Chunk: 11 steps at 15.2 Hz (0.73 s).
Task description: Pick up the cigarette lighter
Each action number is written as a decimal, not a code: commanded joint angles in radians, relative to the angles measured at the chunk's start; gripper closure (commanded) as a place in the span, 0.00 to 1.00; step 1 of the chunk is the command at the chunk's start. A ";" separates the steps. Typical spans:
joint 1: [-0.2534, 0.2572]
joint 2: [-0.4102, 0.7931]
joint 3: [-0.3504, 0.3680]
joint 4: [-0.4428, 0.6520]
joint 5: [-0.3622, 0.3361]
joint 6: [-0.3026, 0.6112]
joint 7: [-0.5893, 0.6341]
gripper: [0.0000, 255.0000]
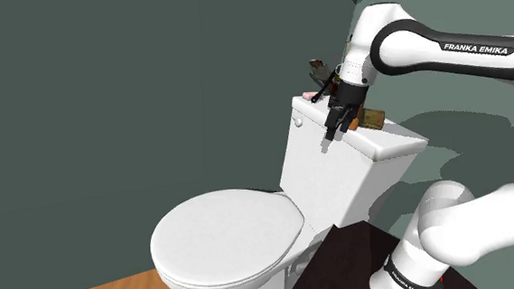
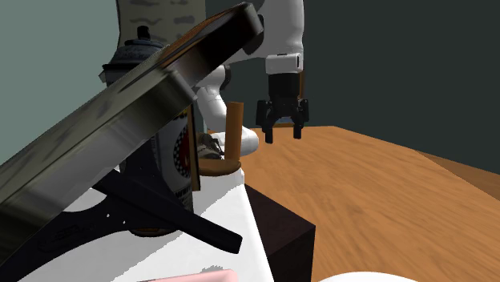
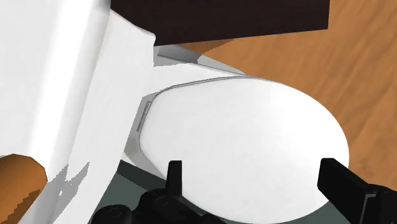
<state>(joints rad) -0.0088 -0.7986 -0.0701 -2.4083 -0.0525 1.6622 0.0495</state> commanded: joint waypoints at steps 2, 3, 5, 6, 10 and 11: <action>0.002 -0.012 -0.032 0.008 -0.009 -0.023 -0.052 0.00; 0.005 -0.021 -0.064 0.019 -0.018 -0.046 -0.105 0.00; 0.012 -0.031 -0.130 0.047 -0.039 -0.091 -0.209 0.00; 0.016 -0.031 -0.163 0.065 -0.050 -0.114 -0.261 0.00; 0.043 -0.005 -0.297 0.159 -0.094 -0.200 -0.471 0.00; 0.052 0.008 -0.330 0.188 -0.104 -0.221 -0.525 0.00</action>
<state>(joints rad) 0.0333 -0.8073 -0.3641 -2.2517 -0.1455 1.4621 -0.4138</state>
